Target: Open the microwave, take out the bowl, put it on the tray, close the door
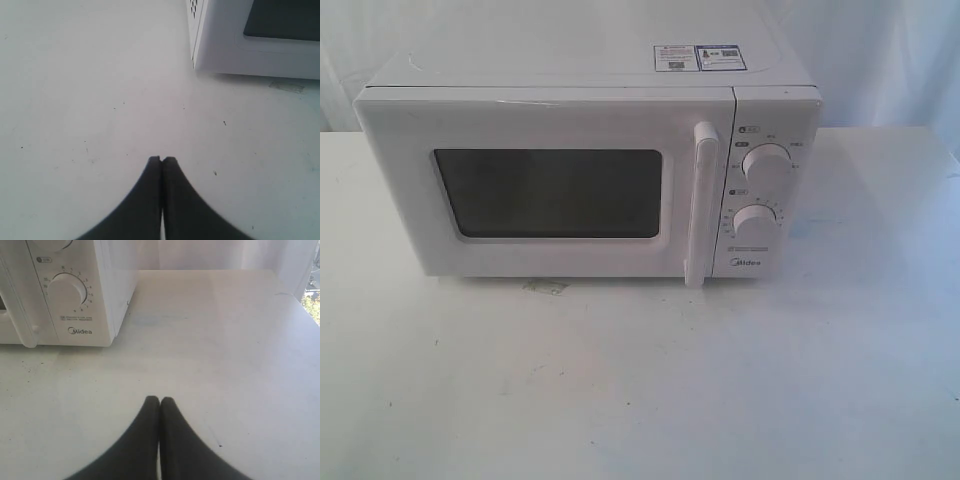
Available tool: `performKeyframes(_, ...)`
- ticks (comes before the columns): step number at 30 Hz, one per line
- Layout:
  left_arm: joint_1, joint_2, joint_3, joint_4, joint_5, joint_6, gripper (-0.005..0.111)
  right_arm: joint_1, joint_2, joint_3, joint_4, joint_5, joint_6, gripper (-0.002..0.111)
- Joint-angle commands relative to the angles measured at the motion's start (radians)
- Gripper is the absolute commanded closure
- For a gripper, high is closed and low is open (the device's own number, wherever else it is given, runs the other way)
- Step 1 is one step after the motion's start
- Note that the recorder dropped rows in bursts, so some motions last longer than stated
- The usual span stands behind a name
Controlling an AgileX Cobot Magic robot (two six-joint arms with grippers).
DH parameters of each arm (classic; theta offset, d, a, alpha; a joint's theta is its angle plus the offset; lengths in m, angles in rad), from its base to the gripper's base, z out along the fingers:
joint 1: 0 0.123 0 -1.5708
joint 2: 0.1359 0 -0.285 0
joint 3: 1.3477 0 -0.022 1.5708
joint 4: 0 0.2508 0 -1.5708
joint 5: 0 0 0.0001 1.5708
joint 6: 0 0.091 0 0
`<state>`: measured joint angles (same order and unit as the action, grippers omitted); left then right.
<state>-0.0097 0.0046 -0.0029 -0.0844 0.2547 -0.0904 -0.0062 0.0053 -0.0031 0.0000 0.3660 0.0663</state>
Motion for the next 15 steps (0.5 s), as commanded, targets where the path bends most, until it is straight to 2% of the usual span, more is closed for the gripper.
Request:
performKeyframes(1, -0.002, -0.005, 0.003, -0.009, 0.0, 0.001, 0.107, -0.001, -0.005, 0.003, 0.0, -0.007, -0.001, 0.108)
performKeyframes(8, -0.002, -0.005, 0.003, -0.009, 0.0, 0.001, 0.107, -0.001, -0.005, 0.003, 0.0, -0.049, -0.002, 0.108)
performKeyframes(15, -0.002, -0.005, 0.003, -0.009, 0.0, 0.001, 0.107, -0.001, -0.005, 0.003, 0.0, -0.338, -0.002, 0.108)
